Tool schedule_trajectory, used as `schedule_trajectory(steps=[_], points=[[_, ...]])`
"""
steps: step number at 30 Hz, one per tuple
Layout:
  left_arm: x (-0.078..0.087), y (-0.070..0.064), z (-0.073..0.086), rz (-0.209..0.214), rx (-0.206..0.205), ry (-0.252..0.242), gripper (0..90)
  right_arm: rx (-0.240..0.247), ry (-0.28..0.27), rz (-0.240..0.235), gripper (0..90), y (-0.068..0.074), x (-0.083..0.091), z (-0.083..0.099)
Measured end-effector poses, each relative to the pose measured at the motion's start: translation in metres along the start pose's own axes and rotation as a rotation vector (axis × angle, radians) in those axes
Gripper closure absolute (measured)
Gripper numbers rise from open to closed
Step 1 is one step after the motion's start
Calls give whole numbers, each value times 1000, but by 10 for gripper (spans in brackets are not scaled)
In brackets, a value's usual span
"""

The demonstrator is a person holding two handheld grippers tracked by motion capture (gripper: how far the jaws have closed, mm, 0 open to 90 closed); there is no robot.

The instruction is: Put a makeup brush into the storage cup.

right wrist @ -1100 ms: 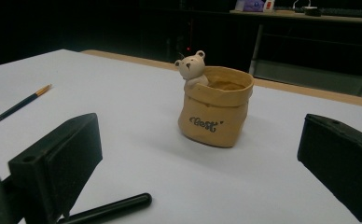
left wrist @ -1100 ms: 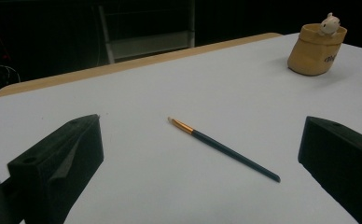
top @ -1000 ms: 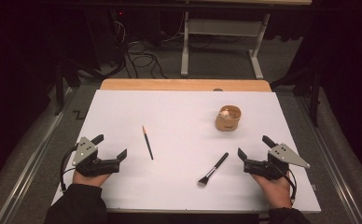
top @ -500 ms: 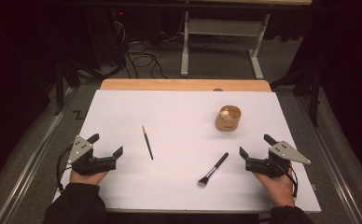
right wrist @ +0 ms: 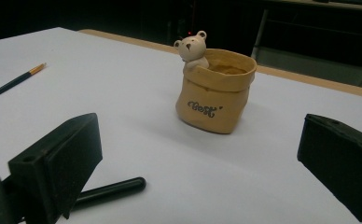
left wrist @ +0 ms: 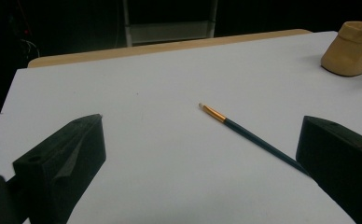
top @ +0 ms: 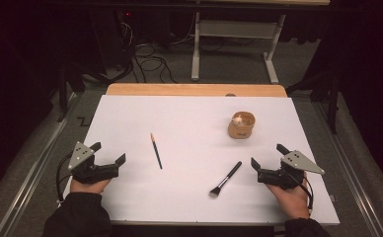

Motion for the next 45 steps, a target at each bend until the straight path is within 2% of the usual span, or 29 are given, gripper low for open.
schedule_trajectory(steps=[19,25,39,45], points=[[-4,11,17,-55,24,127,29,7,-7,3,4,0,3,2],[-5,11,21,-54,38,162,40,12,-7,-1,4,0,3,2],[-5,9,30,-63,38,252,56,16,-9,-7,4,2,3,2],[-4,9,32,-76,19,282,56,14,-10,-10,4,3,3,2]])
Point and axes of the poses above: each handheld gripper's, and its own axes: x roughly backward along the jaws, z roughly out of its underside, y roughly to its left, the point moved 10 cm from there along -x, roughly forward along the jaws, and after that the axes turned 6 degrees about -y, right-handed, at the moved point
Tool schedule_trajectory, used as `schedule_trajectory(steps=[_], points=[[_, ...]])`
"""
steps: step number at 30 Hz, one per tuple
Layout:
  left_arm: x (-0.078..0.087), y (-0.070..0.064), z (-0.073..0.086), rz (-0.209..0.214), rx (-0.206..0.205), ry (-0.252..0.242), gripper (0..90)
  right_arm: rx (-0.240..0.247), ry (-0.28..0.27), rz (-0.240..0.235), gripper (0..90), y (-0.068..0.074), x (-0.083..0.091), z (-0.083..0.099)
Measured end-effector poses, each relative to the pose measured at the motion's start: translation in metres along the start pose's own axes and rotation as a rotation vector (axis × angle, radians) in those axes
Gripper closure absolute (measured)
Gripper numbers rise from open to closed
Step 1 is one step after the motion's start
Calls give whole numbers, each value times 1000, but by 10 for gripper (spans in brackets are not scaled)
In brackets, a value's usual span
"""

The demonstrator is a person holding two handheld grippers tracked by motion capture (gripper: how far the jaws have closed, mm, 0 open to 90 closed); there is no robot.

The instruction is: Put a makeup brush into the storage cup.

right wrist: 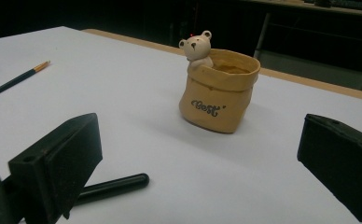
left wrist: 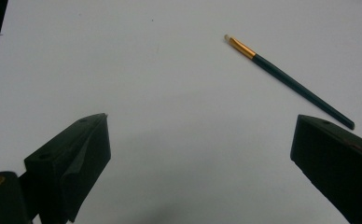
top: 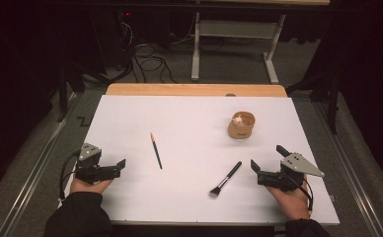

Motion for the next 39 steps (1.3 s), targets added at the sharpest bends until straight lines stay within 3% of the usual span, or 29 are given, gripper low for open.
schedule_trajectory(steps=[5,7,10,24,30,33,37,39], points=[[3,2,1,-15,1,26,58,-8,-1,2,4,1,3,0],[5,1,-1,-5,28,33,58,-5,-2,-5,4,2,3,0],[6,-1,-5,14,26,56,57,-12,-1,-8,4,2,2,0],[2,-3,-12,73,115,179,58,-52,-12,-32,4,2,2,0],[-1,-6,-11,86,121,221,57,-54,-11,-31,4,3,2,1],[-4,-7,-7,83,100,264,51,-56,-10,-30,4,3,2,1],[-6,-8,-5,90,103,310,41,-54,-10,-29,4,3,2,1],[-6,-9,-5,74,77,338,31,-55,-9,-29,4,3,2,1]])
Point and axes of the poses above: each handheld gripper's, and its own axes: x roughly backward along the jaws, z roughly out of its underside, y roughly to its left, the point moved 10 cm from there along -x, roughly forward along the jaws, and after that the axes turned 6 degrees about -y, right-handed, at the moved point
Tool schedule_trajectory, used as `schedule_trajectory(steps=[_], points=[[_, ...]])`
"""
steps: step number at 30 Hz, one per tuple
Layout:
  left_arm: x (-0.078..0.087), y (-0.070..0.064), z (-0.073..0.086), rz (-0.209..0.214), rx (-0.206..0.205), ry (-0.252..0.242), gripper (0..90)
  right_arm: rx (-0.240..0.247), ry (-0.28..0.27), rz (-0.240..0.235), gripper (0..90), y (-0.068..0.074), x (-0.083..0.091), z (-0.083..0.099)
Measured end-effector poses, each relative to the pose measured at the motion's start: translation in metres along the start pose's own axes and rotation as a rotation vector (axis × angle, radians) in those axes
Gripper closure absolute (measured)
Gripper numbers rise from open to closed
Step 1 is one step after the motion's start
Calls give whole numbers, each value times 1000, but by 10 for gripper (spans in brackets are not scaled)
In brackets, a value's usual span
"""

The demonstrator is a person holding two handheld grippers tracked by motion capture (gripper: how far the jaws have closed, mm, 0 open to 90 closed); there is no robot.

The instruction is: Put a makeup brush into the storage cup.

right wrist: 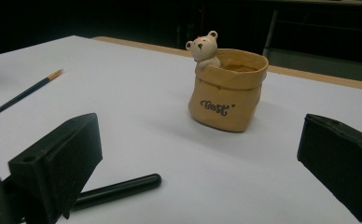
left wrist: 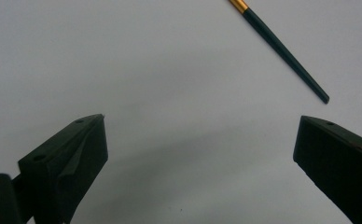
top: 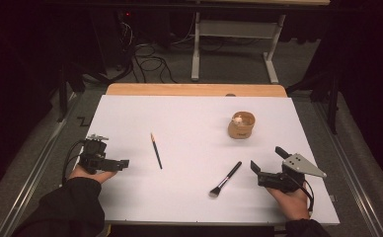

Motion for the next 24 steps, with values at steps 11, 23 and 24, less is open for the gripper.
schedule_trajectory(steps=[11,23,24], points=[[-3,-7,-2,-17,-23,95,17,-4,-3,-5,4,1,1,-1],[-4,-25,-4,24,25,218,18,-6,-6,-12,6,2,1,-1],[-4,-26,-5,32,35,229,18,-6,-6,-12,6,3,1,-1]])
Point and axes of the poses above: each handheld gripper's, and its own axes: x roughly backward along the jaws, z roughly out of its underside, y roughly to its left, the point moved 10 cm from there along -x, roughly forward along the jaws, and after that the axes turned 6 degrees about -y, right-handed, at the moved point
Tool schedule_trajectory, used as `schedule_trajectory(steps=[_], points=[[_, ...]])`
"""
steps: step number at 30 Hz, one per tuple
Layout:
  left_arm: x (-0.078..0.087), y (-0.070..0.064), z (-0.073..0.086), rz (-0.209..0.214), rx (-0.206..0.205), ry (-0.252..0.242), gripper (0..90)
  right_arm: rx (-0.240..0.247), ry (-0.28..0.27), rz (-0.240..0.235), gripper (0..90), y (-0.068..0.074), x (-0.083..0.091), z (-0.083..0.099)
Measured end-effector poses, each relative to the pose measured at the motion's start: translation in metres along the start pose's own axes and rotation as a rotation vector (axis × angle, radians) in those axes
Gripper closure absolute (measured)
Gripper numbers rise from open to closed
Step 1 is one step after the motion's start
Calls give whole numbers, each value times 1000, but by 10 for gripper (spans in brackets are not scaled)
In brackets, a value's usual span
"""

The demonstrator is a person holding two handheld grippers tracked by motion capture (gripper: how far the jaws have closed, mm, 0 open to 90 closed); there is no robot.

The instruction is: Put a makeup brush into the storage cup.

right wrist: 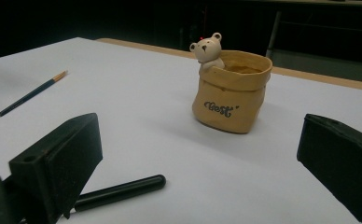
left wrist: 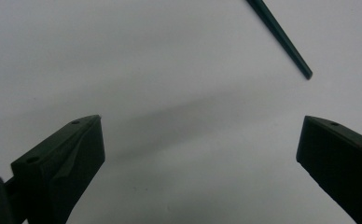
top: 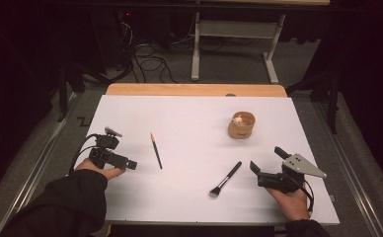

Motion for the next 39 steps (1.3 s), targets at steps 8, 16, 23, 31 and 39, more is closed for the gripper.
schedule_trajectory(steps=[8,16,23,31,39], points=[[-2,-10,-7,17,21,63,20,1,-4,-4,7,0,0,-1],[-6,-15,-17,-3,39,95,9,2,-7,-7,9,1,0,-1],[-13,-26,-28,-4,29,109,9,2,-9,-7,13,2,1,-2],[-25,-36,-37,-15,14,124,9,3,-12,-7,15,2,1,-3],[-37,-51,-41,-8,-5,142,9,5,-16,-7,16,2,1,-4]])
Point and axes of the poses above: each handheld gripper's, and its own axes: x roughly backward along the jaws, z roughly out of its underside, y roughly to its left, the point moved 10 cm from there along -x, roughly forward along the jaws, and after that the axes turned 6 degrees about -y, right-handed, at the moved point
